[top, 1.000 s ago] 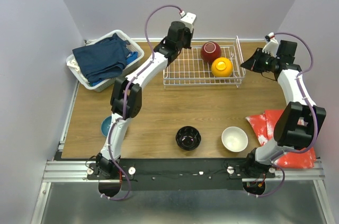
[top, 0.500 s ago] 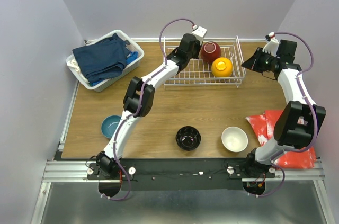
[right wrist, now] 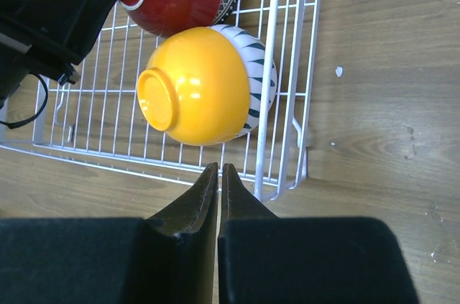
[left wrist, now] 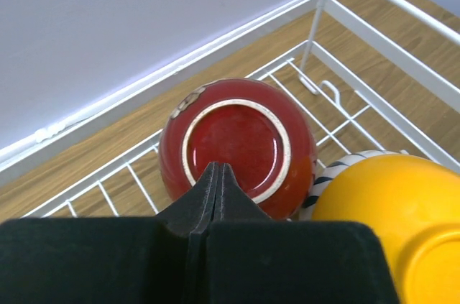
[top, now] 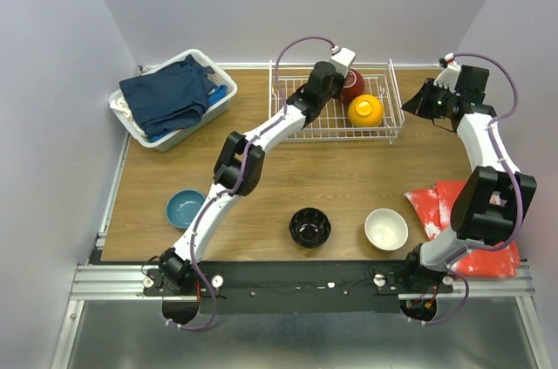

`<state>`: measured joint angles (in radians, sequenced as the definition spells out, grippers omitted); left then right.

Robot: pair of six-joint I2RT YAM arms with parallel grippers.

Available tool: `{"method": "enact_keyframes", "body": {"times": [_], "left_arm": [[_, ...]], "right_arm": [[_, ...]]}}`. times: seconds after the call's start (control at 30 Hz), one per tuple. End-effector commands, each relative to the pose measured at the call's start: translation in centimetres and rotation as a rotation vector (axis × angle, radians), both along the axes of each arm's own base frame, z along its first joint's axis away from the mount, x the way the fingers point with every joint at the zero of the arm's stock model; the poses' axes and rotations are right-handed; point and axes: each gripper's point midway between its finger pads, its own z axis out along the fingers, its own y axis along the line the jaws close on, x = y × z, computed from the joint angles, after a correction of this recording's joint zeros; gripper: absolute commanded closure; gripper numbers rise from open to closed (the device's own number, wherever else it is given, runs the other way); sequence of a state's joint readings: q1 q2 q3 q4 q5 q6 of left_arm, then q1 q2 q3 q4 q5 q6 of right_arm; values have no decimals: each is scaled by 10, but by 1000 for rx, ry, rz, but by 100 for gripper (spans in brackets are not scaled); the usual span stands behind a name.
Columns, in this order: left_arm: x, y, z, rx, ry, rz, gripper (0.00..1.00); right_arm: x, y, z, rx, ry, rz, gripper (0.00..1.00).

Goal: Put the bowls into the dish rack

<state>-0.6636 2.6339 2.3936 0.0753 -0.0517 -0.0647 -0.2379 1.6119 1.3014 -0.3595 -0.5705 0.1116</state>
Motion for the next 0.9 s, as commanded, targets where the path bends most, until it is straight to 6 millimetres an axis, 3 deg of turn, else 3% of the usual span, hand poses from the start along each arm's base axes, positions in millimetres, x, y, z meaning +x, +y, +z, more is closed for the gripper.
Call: {"method": "enact_keyframes", "body": {"times": [0.0,0.27,0.53,0.63,0.73,0.83,0.87], "left_arm": [[-6,-19,8,-29,-42,-39,100],[-18,-44,10,-50,-69,-81,100],[-19,-55,14,-74,-105,-89,100],[-22,-51,51,-92,-155,-93,100],[-30,-37,103,-123,-240,-72,100],[-45,-17,150,-121,-320,-53,96],[-52,0,170,-126,-332,-20,94]], "right_arm": [[9,-12,10,-46,-40,-37,87],[7,-12,6,-45,-34,-40,86],[5,-13,8,-50,-39,-43,86],[5,-9,8,-37,-52,-22,85],[5,-4,8,-29,-62,12,82],[10,-1,20,-56,-106,71,81],[12,4,24,-68,-116,97,82]]}}
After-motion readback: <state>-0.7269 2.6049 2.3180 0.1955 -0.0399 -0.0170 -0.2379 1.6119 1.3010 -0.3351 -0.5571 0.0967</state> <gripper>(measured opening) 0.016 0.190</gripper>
